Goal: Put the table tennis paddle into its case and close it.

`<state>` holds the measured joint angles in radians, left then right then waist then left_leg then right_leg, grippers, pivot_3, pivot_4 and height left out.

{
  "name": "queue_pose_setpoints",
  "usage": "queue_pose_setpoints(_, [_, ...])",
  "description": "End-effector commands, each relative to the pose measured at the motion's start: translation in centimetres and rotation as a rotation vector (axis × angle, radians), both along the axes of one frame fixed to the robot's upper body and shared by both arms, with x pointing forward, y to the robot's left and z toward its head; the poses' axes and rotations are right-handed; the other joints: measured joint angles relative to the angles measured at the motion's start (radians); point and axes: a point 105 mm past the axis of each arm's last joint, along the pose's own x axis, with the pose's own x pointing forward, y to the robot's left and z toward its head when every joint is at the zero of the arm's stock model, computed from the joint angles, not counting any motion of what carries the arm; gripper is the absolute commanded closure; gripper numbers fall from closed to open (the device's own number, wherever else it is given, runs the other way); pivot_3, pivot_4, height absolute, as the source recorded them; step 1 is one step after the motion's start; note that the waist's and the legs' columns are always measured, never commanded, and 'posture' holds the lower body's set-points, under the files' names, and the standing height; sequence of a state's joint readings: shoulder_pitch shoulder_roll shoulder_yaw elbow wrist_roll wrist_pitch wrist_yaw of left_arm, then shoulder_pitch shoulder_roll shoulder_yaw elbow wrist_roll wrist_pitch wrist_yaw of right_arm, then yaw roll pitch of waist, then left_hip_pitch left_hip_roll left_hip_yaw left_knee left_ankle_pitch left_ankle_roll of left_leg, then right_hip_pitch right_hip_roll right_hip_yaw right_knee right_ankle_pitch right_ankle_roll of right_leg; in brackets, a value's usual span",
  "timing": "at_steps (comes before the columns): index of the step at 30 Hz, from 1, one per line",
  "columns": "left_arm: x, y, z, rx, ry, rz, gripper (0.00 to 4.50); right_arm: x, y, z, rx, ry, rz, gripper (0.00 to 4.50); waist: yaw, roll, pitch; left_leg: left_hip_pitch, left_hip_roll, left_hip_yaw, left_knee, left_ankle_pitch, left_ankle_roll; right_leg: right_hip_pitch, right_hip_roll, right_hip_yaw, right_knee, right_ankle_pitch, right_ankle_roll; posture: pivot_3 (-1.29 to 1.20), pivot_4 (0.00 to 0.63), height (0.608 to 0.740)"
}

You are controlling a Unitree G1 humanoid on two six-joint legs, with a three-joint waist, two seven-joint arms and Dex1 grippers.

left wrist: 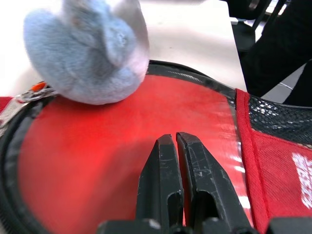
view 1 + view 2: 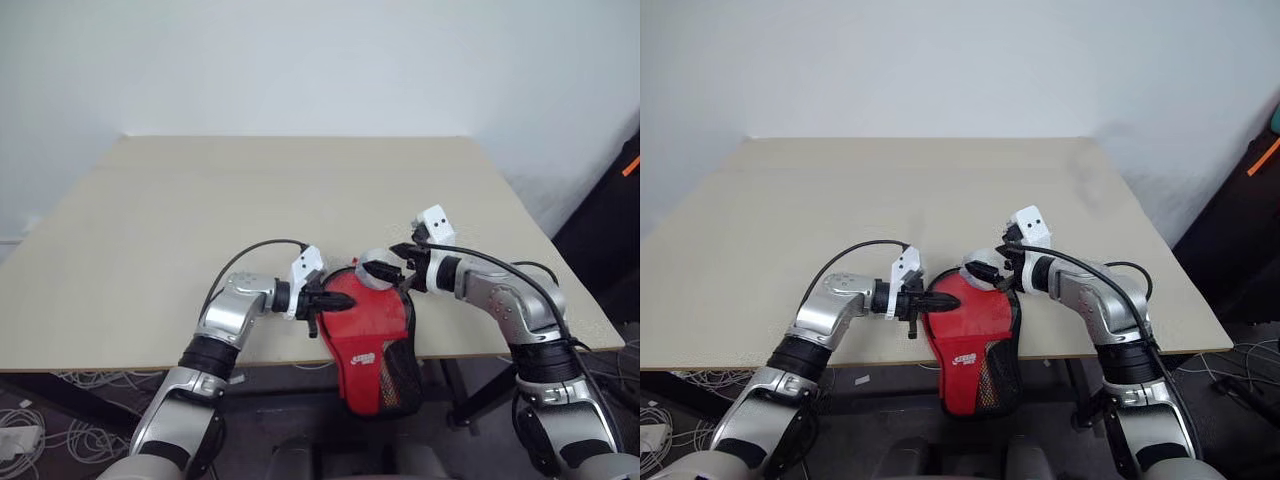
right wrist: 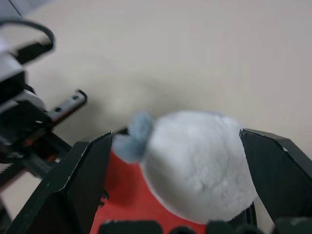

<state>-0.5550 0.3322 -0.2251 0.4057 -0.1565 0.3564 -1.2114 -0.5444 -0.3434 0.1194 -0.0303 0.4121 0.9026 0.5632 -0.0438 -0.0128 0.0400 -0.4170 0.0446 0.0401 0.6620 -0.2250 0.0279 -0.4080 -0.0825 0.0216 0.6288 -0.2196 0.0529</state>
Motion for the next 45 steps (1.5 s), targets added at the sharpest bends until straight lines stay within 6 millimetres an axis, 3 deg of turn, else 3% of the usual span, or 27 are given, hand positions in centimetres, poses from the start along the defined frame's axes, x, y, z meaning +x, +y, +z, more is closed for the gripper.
queue_pose_setpoints(1, [0.6,-0.7,0.7,-0.001,-0.055,-0.014,4.46,0.8,0.2,0.7,0.000,-0.057,0.006,0.00,0.000,0.000,0.000,0.000,0.000,0.000,0.000,0.000,0.000,0.000,0.000,0.000,0.000,0.000,0.000,0.00,0.000,0.740])
queue_pose_setpoints(14, [1.0,-0.7,-3.9,0.004,-0.013,0.086,4.46,1.6,0.3,0.6,-0.013,-0.069,0.018,0.00,0.002,0.004,-0.002,0.004,-0.001,0.000,0.000,0.000,0.001,0.005,-0.001,0.000,-0.002,0.000,0.001,0.00,0.000,0.740])
queue_pose_setpoints(17, [0.7,-0.6,-4.7,0.025,-0.028,0.079,4.50,1.7,0.3,0.5,-0.017,-0.069,0.018,0.55,0.002,0.007,-0.005,0.006,-0.001,-0.001,0.000,0.000,0.001,0.009,-0.001,-0.001,-0.003,-0.002,0.003,0.00,0.000,0.740])
queue_pose_setpoints(26, [0.1,-0.7,-5.8,0.081,-0.054,0.031,4.50,2.2,-0.2,0.4,-0.043,-0.074,-0.007,3.67,0.002,0.013,-0.010,0.008,-0.002,-0.003,0.001,0.000,0.001,0.013,-0.002,-0.003,-0.004,-0.002,0.004,0.00,0.000,0.740])
queue_pose_setpoints(29, [-0.2,-0.6,-6.0,0.099,-0.051,0.006,4.50,2.5,-0.5,0.3,-0.066,-0.086,-0.017,4.49,0.002,0.013,-0.010,0.009,-0.002,-0.003,0.001,0.000,0.001,0.014,-0.002,-0.003,-0.004,-0.003,0.004,0.00,0.000,0.740])
queue_pose_setpoints(35, [-0.5,-0.6,-6.2,0.119,-0.043,-0.023,4.50,3.4,-1.6,0.3,-0.110,-0.109,-0.057,4.49,0.002,0.013,-0.010,0.009,-0.002,-0.003,0.001,0.000,0.002,0.014,-0.002,-0.004,-0.004,-0.003,0.004,0.00,0.000,0.740])
queue_pose_setpoints(45, [-0.8,-0.6,-6.5,0.142,-0.037,-0.051,4.50,4.4,-6.9,0.3,-0.225,-0.131,-0.138,4.49,0.002,0.014,-0.010,0.009,-0.002,-0.003,0.001,-0.001,0.002,0.014,-0.003,-0.004,-0.005,-0.004,0.003,0.00,0.000,0.740])
